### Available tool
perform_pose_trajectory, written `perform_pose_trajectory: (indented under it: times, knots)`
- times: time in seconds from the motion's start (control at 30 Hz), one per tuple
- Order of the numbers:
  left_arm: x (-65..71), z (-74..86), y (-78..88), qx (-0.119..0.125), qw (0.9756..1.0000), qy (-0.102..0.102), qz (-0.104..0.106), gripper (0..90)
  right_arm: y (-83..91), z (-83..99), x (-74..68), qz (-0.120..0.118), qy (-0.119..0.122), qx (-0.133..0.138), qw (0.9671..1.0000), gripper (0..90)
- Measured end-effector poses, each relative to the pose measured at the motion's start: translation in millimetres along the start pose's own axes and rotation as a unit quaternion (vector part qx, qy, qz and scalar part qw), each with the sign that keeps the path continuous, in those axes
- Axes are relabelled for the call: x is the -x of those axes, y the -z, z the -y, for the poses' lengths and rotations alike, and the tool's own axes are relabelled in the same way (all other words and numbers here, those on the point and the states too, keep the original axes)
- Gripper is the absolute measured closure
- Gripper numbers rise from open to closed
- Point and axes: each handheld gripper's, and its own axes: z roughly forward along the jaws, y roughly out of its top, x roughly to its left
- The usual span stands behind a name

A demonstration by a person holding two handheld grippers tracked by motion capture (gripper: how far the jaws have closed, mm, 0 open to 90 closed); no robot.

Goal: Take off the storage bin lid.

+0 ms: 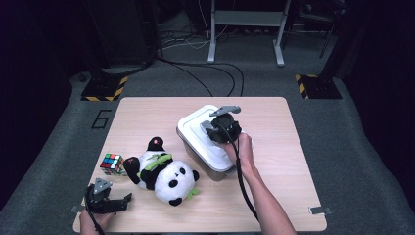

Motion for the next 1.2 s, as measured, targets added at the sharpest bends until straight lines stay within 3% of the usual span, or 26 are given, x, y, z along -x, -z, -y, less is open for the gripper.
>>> perform_pose_trajectory:
  times: [0.63, 1.2]
  knots:
    - [0.0, 0.0, 0.0, 0.000, 1.0000, 0.000, 0.000, 0.0, 42.4, 3.5, 22.9, 0.023, -0.006, 0.028, 0.9993, 66.5]
    - [-0.1, 0.0, -0.2, 0.001, 1.0000, -0.001, -0.001, 0.0, 88.6, 26.2, 72.3, 0.068, -0.050, 0.049, 0.9952, 66.4]
